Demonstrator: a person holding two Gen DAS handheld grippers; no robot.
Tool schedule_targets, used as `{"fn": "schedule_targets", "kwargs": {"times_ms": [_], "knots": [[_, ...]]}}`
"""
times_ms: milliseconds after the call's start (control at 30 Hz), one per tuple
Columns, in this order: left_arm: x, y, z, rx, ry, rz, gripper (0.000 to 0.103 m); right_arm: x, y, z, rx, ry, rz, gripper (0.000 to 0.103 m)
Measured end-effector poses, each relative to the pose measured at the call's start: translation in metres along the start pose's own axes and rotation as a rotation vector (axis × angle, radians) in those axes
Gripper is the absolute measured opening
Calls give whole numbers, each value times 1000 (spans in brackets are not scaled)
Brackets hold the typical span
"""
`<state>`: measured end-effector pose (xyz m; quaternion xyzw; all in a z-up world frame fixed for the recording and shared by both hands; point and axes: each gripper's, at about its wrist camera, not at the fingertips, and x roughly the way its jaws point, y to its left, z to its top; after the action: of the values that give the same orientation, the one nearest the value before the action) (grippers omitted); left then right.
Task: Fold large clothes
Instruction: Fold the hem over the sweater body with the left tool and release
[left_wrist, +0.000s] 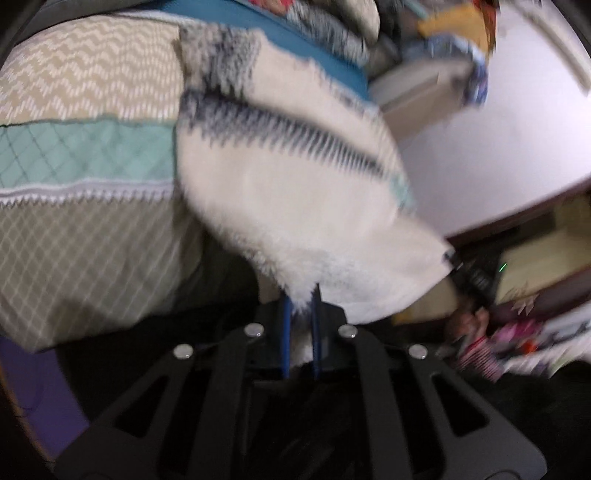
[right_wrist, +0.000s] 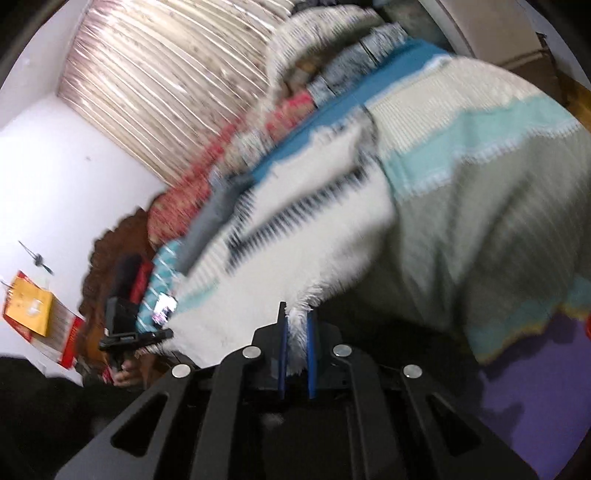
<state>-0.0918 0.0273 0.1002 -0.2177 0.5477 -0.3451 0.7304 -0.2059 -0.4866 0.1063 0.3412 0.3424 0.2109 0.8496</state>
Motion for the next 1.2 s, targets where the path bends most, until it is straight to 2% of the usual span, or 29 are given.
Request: {"fn": "schedule_targets", "kwargs": {"times_ms": [100, 200, 333, 433, 467, 533, 600, 667, 733, 800, 833, 900, 967, 1100, 1200], "knots": [[-9, 10, 30, -91, -75, -54, 8, 25, -5, 40, 49, -35, 24, 102], [-1, 22, 71, -196, -130, -38, 8, 58, -19, 82, 105, -68, 10, 102], [24, 61, 122, -310, -132, 97, 11, 126, -66, 129, 273, -95, -121, 100], [49, 91, 148, -360, -103, 264, 20, 160, -104, 135, 422, -64, -201, 98], [55, 101, 152, -391, -90, 303, 21, 164, -115, 134, 481, -75, -173, 98], [52, 112, 152, -427, -89, 264, 21, 160, -126, 128, 575, -124, -78, 97], [37, 116, 151, -410, -111, 249, 22, 151, -128, 126, 575, -141, -30, 93], [20, 116, 148, -390, -137, 246, 31, 135, -129, 123, 560, -168, -25, 83], [-1, 114, 143, -351, -176, 243, 35, 108, -121, 120, 524, -243, -73, 78], [-13, 107, 136, -289, -189, 273, 39, 91, -101, 123, 430, -300, -143, 77], [-12, 105, 133, -265, -188, 287, 41, 90, -87, 125, 342, -301, -182, 77], [-11, 95, 123, -195, -173, 324, 45, 98, -48, 125, 124, -232, -249, 77], [3, 80, 114, -91, -128, 360, 46, 122, -15, 118, -84, -120, -343, 77], [36, 60, 105, 62, -69, 412, 46, 157, -12, 105, -202, -8, -497, 77], [67, 49, 103, 124, -12, 424, 46, 181, -25, 96, -230, 61, -548, 78]]}}
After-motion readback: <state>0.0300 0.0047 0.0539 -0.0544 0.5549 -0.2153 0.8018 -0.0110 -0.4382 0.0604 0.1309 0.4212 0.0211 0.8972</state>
